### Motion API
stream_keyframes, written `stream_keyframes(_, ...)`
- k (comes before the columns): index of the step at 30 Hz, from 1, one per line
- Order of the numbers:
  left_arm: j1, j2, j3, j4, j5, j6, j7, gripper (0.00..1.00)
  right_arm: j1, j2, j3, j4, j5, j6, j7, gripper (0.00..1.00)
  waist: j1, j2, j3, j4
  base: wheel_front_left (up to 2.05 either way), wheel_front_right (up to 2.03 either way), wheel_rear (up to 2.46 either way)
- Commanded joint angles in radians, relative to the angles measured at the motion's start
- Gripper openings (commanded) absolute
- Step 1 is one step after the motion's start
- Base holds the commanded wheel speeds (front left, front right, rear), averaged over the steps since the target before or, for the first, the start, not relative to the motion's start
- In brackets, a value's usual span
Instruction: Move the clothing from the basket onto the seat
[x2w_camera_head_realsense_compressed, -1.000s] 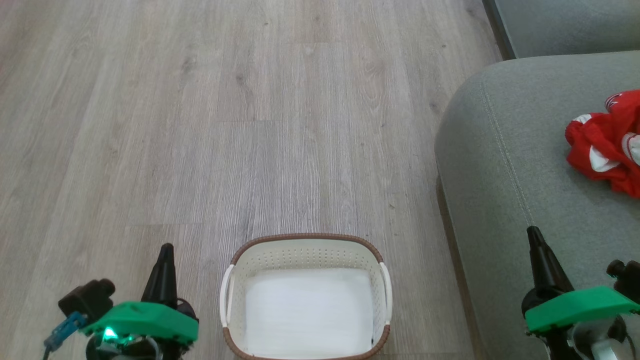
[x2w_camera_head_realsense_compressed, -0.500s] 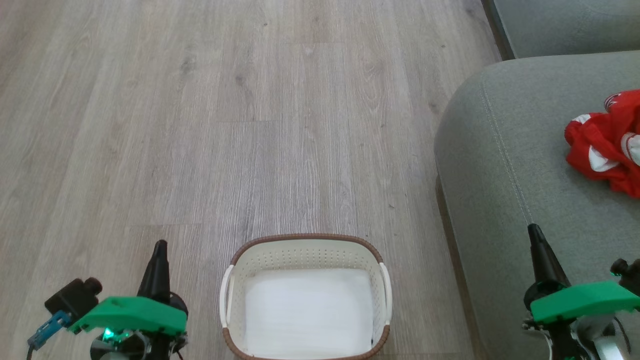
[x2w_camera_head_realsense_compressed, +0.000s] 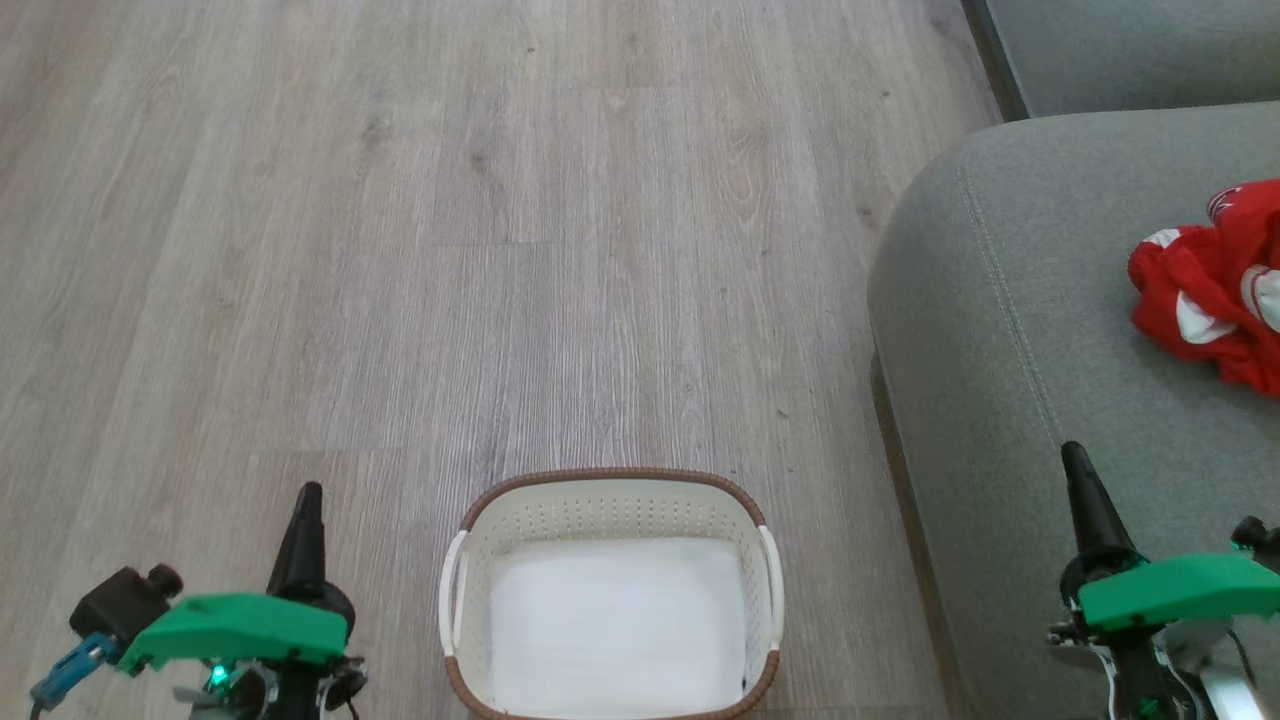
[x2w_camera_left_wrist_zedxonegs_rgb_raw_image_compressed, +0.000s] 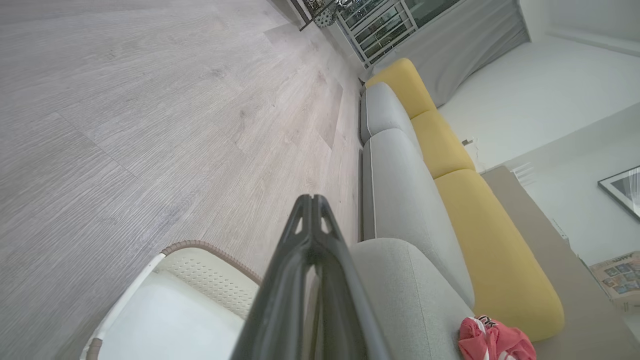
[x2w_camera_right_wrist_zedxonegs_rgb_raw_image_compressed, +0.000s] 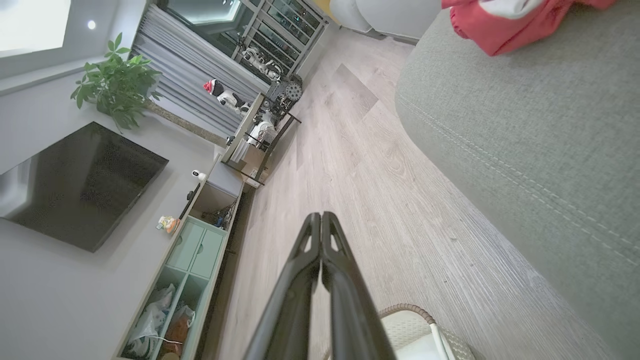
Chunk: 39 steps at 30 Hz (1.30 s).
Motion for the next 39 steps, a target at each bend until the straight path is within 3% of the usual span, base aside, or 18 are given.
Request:
stream_keyframes(1, -0.061, 0.003, 0.029, -0.028, -0.038, -0.013, 0.008, 0.00, -0.051, 0.004, -0.002, -0.026, 0.035, 0.000, 0.010, 0.00, 0.0000, 0.0000, 0.000, 0.000, 0.00, 0.00, 0.00)
stream_keyframes(39, -0.093, 0.001, 0.107, -0.015, -0.453, -0.051, 0.114, 0.00, -0.095, 0.063, -0.063, 0.016, 0.377, 0.000, 0.119, 0.00, 0.0000, 0.0000, -0.003, -0.003, 0.00, 0.00, 0.00)
